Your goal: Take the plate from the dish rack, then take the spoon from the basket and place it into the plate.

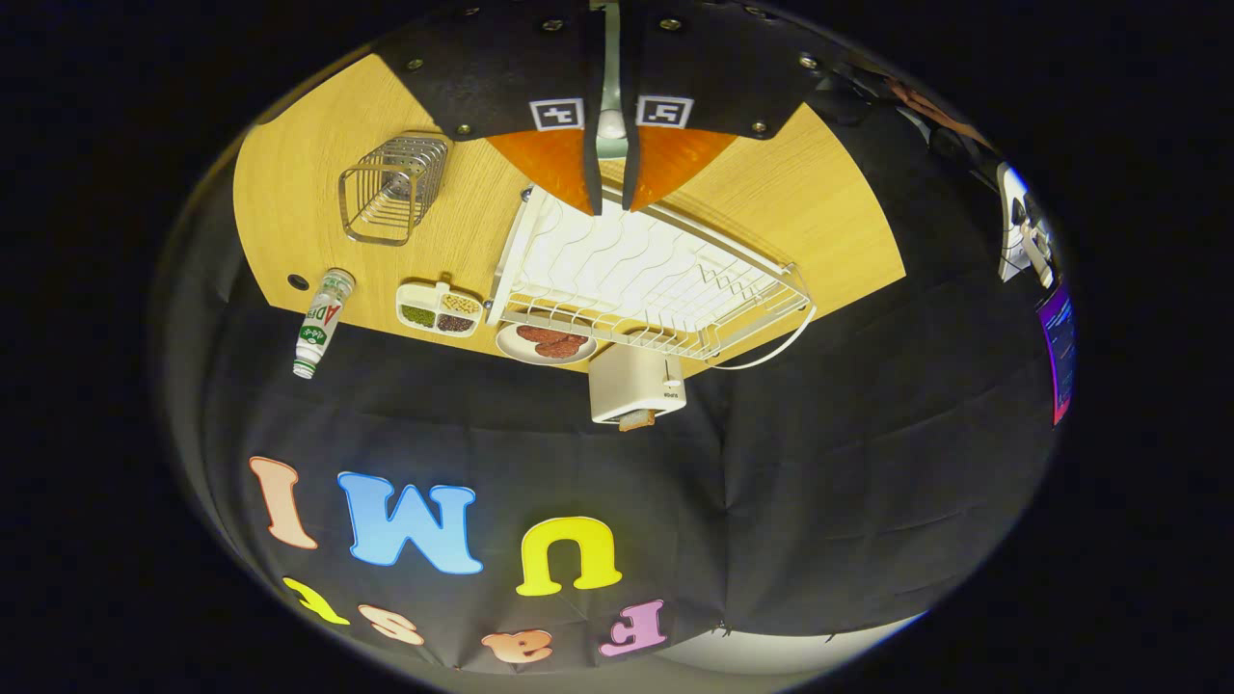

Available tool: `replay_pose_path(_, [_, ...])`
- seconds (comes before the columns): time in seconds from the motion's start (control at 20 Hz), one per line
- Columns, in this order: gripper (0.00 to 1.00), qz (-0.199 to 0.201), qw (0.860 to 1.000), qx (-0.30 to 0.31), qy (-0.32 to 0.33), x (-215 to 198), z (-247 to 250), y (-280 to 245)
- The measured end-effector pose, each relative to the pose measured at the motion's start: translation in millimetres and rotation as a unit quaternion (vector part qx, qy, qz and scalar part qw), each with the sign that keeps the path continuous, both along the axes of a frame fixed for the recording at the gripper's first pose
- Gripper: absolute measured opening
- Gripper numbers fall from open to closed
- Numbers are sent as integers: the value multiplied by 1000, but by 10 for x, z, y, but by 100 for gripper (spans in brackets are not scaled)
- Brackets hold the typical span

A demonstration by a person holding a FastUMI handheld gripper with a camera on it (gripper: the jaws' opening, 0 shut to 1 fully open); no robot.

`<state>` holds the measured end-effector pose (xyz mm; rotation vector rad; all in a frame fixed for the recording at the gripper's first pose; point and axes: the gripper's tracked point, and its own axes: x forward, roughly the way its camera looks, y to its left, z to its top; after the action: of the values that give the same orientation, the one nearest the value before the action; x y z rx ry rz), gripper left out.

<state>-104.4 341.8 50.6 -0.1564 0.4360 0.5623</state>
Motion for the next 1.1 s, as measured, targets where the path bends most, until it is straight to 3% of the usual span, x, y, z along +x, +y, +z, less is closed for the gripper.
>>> replay_pose_path(0.2, [14, -9, 1000, -5, 10, 16, -75, -25])
replay_pose_path(0.6, [17, -31, 999, 9, 18, 72, -45, -194])
replay_pose_path(0.65, [26, -30, 999, 12, 22, 62, -61, -220])
replay_pose_path(0.75, [29, -38, 999, 17, 23, 78, -15, -316])
replay_pose_path(1.1, [30, -132, 984, 55, -106, 432, 1035, -944])
